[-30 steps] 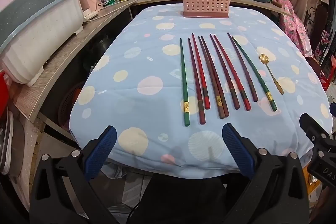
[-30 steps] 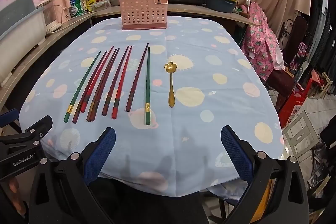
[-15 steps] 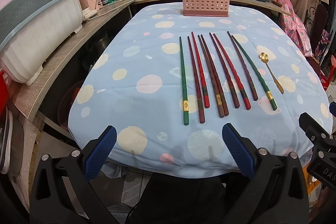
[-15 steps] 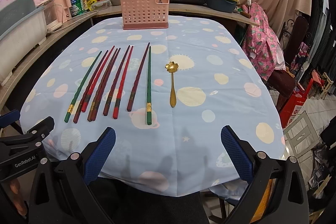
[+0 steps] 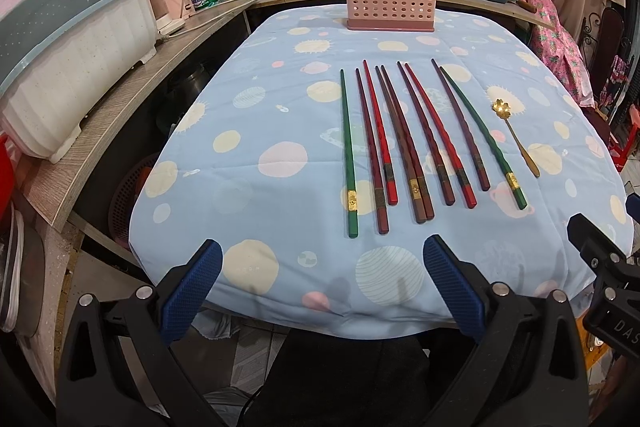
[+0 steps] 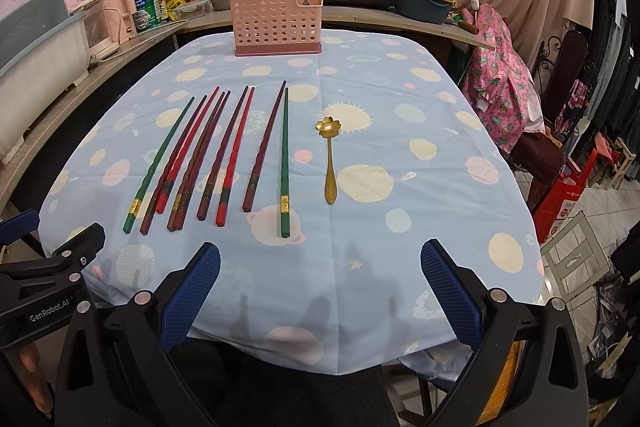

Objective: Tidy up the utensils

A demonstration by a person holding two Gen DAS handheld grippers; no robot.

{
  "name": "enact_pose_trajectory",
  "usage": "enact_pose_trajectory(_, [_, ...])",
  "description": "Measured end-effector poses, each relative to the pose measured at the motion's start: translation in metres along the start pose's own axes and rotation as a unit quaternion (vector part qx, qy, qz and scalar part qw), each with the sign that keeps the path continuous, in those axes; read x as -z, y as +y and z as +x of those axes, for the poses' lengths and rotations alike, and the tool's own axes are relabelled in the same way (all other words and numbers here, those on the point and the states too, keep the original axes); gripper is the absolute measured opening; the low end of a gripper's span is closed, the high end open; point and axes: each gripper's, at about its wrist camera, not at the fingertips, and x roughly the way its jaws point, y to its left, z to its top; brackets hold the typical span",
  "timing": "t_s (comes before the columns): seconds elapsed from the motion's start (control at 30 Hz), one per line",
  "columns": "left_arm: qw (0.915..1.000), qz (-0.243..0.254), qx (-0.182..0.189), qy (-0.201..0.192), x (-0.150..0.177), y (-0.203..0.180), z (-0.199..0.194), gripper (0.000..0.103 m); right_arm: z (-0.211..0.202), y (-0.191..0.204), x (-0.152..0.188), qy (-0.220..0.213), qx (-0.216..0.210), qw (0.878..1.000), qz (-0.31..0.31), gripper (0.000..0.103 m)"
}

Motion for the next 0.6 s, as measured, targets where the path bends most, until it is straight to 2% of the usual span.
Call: enact_pose_trajectory(0.6, [1.0,0.0,0.0,0.0,0.0001,-0.0002,-0.0001,0.096,-0.0001,0.0021,-0.0007,0.001,-0.001,1.0,0.0,0.096])
